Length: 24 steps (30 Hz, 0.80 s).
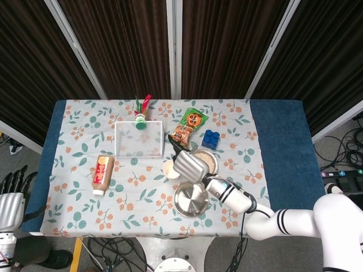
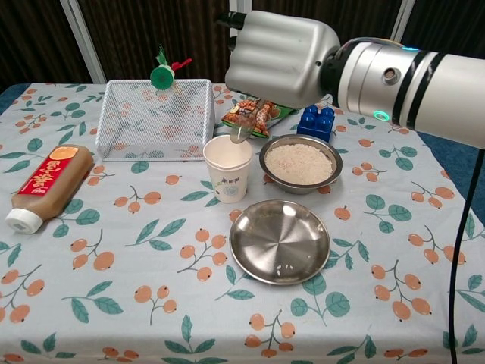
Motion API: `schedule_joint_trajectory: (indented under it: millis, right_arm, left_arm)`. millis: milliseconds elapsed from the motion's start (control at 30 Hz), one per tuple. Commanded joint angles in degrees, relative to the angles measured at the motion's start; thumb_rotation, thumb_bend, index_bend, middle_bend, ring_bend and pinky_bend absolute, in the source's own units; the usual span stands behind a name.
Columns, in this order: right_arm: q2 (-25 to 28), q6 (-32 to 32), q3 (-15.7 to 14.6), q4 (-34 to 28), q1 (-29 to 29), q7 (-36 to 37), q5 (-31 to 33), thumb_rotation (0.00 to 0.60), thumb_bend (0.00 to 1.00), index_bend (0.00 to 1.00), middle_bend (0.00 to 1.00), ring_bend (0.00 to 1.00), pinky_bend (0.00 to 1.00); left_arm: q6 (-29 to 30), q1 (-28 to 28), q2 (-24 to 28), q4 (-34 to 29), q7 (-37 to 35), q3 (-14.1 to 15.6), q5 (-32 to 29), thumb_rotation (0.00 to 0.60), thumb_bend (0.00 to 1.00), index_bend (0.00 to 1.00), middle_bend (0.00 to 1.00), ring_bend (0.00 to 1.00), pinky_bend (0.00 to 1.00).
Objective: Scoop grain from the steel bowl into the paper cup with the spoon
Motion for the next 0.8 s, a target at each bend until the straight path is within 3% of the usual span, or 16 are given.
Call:
schedule_joint_trajectory:
  millis: [33, 200, 400, 667, 800]
  right_arm:
    - [0.62, 5.07, -1.39, -3.05, -7.33, 16.03, -2.60, 0.600, 0.33, 0.61, 0.57, 0.30, 0.00]
    - [-1.44, 8.09, -5.16, -1.64, -13.02, 28.49, -7.69, 0.600, 0.31, 0.61, 0.57, 0.30, 0.00]
    - [-5.41, 8.16, -8.48, 3.65, -17.70, 37.10, -11.28, 0.600, 0.31, 0.61, 0.57, 0.30, 0.00]
    - [-10.37, 6.06, -8.44, 11.55, -20.36, 41.93, -13.50, 0.600, 0.30, 0.57, 0.55, 0.29, 0.00]
    - [-11.66, 4.81, -7.52, 13.35, -20.69, 42.62, -13.97, 0.600, 0.28, 0.50, 0.48, 0.25, 0.00]
  left_arm:
    - [-0.12, -0.20, -0.01, -0.16, 0.16, -0.09, 0.10, 0.600, 0.06, 0.21, 0.08, 0.03, 0.02]
    - [-0.08, -0.48, 0.18, -0.61, 0.53, -0.20, 0.38, 0.600, 0.06, 0.21, 0.08, 0.03, 0.02]
    - [0.15, -0.43, 0.25, -1.02, 0.71, -0.13, 0.51, 0.600, 0.06, 0.21, 0.08, 0.03, 0.02]
    - [0.56, 0.01, 0.38, -1.20, 0.57, 0.10, 0.40, 0.600, 0.06, 0.21, 0.08, 0.03, 0.02]
    - [0.68, 0.22, 0.34, -1.12, 0.45, 0.20, 0.30, 0.600, 0.06, 0.21, 0.08, 0.03, 0.02]
